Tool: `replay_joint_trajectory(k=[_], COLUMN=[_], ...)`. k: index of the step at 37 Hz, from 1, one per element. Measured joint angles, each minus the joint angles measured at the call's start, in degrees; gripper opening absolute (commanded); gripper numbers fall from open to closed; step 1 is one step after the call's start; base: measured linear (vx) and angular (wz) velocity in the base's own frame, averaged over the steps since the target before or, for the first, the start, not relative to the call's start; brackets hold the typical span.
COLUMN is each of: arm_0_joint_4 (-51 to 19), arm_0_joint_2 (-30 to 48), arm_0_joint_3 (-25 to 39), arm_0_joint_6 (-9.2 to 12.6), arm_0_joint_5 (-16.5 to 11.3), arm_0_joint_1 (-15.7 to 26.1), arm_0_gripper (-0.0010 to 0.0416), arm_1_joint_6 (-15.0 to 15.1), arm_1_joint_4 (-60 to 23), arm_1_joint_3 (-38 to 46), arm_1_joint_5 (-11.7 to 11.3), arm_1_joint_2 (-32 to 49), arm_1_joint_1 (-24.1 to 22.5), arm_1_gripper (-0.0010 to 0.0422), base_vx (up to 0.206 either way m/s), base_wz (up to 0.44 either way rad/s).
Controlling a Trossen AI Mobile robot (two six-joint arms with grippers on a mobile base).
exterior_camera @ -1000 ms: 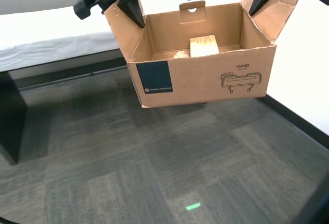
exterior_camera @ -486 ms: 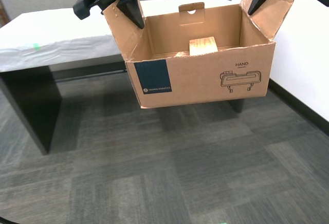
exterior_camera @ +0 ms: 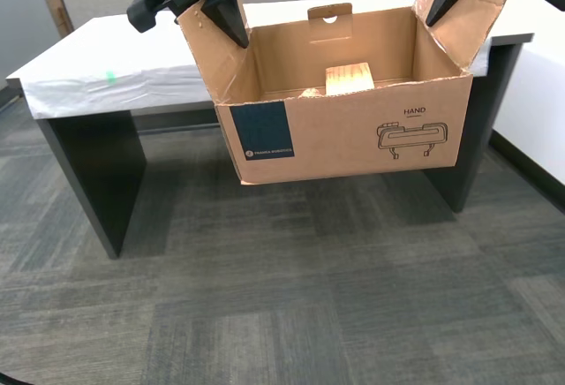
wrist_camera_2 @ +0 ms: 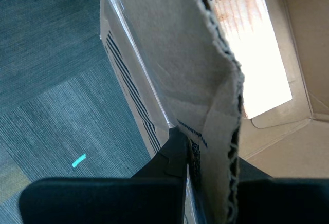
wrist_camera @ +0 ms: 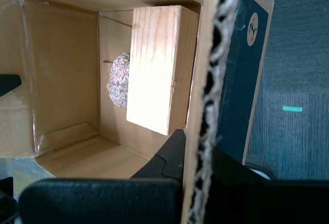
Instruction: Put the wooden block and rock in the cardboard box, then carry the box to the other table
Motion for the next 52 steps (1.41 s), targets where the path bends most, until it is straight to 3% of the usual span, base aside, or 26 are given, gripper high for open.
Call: replay_joint_trajectory(k=[15, 29, 41, 52], arm_0_joint_4=[-0.4, -0.5, -0.4, 0.0], arm_0_joint_2=[0.0, 0.0, 0.0, 0.0], arm_0_joint_3=[0.0, 0.0, 0.0, 0.0], arm_0_joint_6=[0.0, 0.0, -1.2, -2.9], arm_0_joint_5=[1.5, 1.5, 1.5, 1.6], arm_0_joint_1=[0.1, 0.1, 0.1, 0.1], arm_0_gripper=[-0.0001, -0.0001, -0.0001, -0.0001], arm_1_joint_6=[3.1, 2.3, -5.2, -6.3], arm_1_joint_4=[0.5, 0.5, 0.2, 0.2], arm_1_joint_3=[0.0, 0.0, 0.0, 0.0], arm_1_joint_5=[0.9, 0.9, 0.9, 0.9], arm_1_joint_2=[0.0, 0.0, 0.0, 0.0], arm_1_joint_1=[0.0, 0.0, 0.0, 0.0], arm_1_gripper=[-0.0001, -0.0001, -0.0001, -0.0001], base_vx=[0.142, 0.154, 0.148, 0.134], base_wz=[0.014, -0.025, -0.031, -0.025])
